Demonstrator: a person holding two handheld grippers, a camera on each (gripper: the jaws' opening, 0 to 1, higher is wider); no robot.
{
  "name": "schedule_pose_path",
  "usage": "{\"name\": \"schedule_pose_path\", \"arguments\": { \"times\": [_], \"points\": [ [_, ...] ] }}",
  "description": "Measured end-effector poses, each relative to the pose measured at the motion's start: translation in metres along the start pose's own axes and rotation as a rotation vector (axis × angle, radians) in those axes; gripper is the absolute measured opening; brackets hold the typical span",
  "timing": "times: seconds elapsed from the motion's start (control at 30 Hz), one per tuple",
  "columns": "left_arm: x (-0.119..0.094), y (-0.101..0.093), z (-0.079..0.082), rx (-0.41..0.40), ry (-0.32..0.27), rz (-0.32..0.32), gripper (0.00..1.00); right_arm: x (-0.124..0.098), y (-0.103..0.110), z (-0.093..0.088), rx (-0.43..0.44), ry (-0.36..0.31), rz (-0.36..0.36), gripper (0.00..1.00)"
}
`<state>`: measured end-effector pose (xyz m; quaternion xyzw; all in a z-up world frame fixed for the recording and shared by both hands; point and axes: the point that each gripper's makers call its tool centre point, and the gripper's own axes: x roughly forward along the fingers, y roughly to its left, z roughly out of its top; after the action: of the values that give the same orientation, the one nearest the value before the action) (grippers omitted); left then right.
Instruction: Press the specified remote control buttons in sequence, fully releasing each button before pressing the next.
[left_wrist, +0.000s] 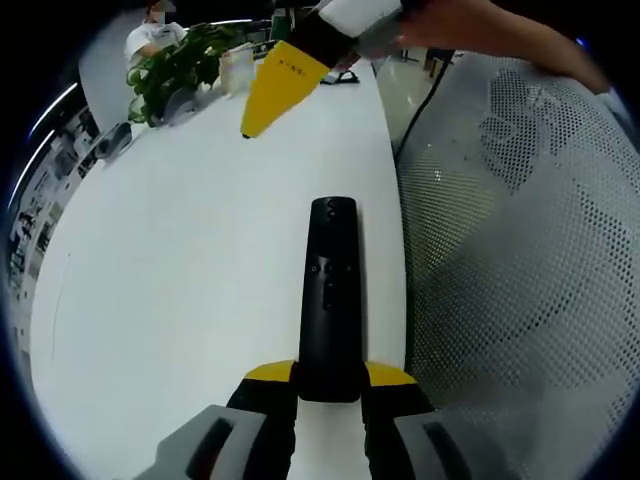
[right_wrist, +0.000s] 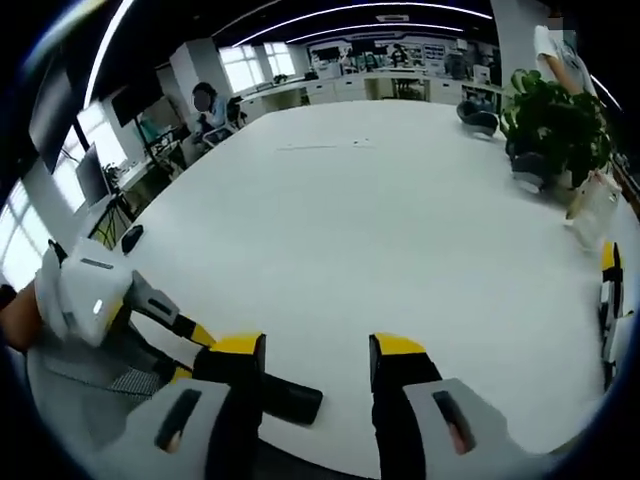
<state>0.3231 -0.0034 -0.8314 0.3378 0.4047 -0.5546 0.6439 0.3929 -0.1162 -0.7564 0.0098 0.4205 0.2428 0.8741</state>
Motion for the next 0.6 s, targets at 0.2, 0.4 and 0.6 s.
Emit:
{"name": "schedule_pose_path", "arguments": {
  "times": [0.2,0.4,0.6],
  "points": [
    [0.000,0.000,0.000,0.005,-0.003,0.000,0.24,0.000,0.001,-0.009,-0.014,0.050,0.007,0.19],
    [0.000,0.000,0.000,0.024,-0.007,-0.002,0.24,0.006,-0.002,-0.023,-0.054,0.139,-0.025,0.00],
    [0.000,-0.001,0.001,0.036,-0.012,-0.005,0.24,0.009,0.001,-0.038,-0.011,0.216,-0.003,0.00]
  ]
}}
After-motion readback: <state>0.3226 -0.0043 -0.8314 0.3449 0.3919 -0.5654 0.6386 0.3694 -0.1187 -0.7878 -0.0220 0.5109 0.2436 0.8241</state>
